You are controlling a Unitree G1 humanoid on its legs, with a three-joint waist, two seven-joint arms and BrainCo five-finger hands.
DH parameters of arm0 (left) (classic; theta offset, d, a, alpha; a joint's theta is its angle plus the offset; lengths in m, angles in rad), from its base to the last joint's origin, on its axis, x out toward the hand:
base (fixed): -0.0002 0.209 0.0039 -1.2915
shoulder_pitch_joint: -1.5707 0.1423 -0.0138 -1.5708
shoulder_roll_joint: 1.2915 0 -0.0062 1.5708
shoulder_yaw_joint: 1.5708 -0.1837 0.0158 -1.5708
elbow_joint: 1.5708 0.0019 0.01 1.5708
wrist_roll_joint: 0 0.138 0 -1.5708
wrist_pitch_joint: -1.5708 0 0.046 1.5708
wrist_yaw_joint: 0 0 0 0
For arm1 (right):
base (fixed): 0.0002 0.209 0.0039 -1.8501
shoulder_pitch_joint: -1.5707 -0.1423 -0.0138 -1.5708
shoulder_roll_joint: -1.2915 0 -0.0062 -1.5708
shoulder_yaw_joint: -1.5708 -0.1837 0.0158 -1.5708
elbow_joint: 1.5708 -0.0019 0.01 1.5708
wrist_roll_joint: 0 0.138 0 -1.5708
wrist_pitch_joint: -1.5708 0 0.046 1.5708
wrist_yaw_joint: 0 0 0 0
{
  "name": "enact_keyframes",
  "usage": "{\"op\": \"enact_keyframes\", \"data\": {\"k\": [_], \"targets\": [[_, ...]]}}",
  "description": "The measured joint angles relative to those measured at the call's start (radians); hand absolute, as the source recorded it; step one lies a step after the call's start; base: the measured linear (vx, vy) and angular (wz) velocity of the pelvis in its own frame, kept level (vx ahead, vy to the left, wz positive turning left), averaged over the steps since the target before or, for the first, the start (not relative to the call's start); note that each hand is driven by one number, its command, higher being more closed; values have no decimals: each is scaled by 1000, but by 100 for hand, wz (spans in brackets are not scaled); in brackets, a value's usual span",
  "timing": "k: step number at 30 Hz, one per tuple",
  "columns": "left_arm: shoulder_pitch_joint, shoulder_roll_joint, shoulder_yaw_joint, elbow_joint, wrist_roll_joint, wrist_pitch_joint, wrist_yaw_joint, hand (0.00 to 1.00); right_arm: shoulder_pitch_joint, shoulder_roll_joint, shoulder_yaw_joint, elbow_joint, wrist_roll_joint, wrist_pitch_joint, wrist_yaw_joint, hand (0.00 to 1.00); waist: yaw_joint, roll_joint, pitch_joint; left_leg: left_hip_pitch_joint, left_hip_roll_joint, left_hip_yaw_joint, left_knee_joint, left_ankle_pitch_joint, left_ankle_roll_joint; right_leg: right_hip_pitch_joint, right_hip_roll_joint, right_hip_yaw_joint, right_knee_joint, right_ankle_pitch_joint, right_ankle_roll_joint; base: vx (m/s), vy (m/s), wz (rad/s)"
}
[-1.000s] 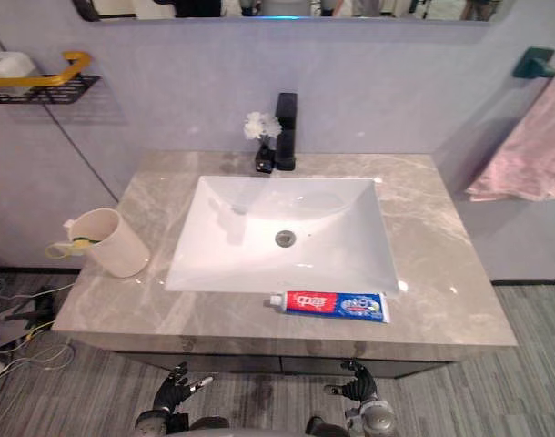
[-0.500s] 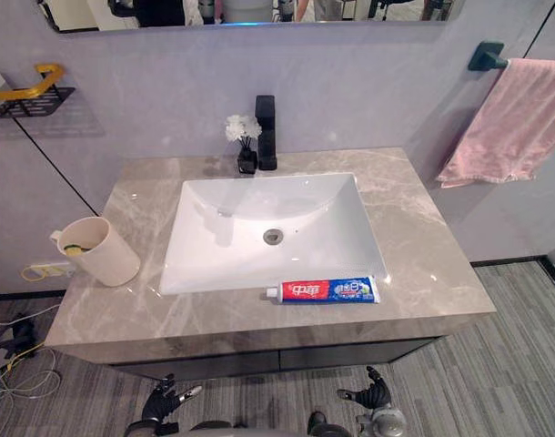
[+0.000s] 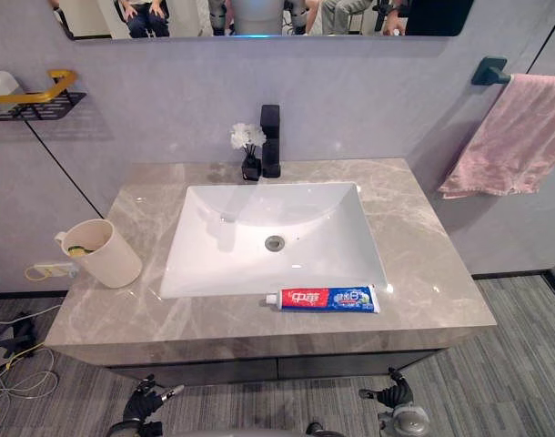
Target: Organize washtable
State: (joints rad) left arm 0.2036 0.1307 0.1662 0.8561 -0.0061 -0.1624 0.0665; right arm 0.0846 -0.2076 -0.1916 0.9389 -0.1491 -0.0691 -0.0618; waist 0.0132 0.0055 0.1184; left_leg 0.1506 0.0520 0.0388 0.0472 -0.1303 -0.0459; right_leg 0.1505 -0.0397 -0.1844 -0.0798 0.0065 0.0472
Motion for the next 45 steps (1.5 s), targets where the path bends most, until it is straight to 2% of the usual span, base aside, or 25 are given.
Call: {"op": "enact_keyframes", "data": {"k": [9, 17, 25, 28, 29, 32, 34, 36, 41, 45], "targets": [[-22, -1, -18, 3, -47, 1, 3, 0, 1, 4, -87, 26, 162, -2, 0, 0, 0, 6, 3, -19, -4, -28, -12, 6, 0, 2, -2, -39, -13, -1, 2, 9, -1, 9], [-25, 18, 8, 0, -72, 0, 6, 0, -9, 1, -131, 26, 178, -5, 0, 0, 3, 15, 5, -39, -18, -78, 0, 21, 7, 7, -20, -93, 2, -11, 15, -47, 1, 22], [-5, 101, 204, -37, -102, 1, 27, 0, -2, -1, -155, 16, 178, -11, 3, 0, 5, 19, 2, -61, -22, -121, 2, 30, 6, 3, -39, -143, 24, -22, 16, -67, 5, 18], [17, 103, 248, -178, -108, 1, 33, 0, 16, -8, -158, -9, 178, -11, 1, 0, 15, 21, 1, -72, -27, -148, 4, 32, 4, 7, -41, -168, 25, -26, 17, 7, 2, 26], [20, 103, 270, -287, -108, 1, 46, 0, 43, -8, -171, -23, 178, -11, 1, 0, 31, 23, 0, -73, -28, -160, 3, 46, 6, 7, -42, -174, 25, -28, 18, 54, 7, 27], [42, 103, 314, -497, -106, 0, 66, 0, 63, -10, -177, -29, 178, -11, 0, 0, 35, 26, -2, -75, -32, -178, 4, 48, 5, 18, -45, -199, 26, -33, 21, 32, 7, 26], [40, 102, 362, -684, -91, 0, 87, 0, 96, -9, -192, -56, 178, -10, 0, 0, 53, 35, -4, -74, -35, -181, 5, 48, 5, 24, -47, -202, 26, -36, 23, 5, 19, 7], [33, 102, 395, -809, -60, -3, 108, 0, 104, -8, -197, -62, 178, -10, 0, 0, 56, 38, -5, -80, -38, -190, 8, 47, 6, 26, -49, -206, 27, -39, 23, -12, 6, 8], [13, 96, 381, -1088, 30, -16, 157, 0, 122, -7, -201, -60, 180, -9, 1, 0, 56, 39, -6, -94, -52, -228, 28, 47, 6, 29, -53, -237, 48, -53, 22, -19, 16, 22], [9, 95, 307, -1335, 136, -36, 175, 0, 128, -5, -203, -60, 213, -9, 3, 0, 55, 43, -8, -103, -53, -249, 42, 47, 5, 28, -56, -256, 61, -60, 16, -33, 9, 14]]}}
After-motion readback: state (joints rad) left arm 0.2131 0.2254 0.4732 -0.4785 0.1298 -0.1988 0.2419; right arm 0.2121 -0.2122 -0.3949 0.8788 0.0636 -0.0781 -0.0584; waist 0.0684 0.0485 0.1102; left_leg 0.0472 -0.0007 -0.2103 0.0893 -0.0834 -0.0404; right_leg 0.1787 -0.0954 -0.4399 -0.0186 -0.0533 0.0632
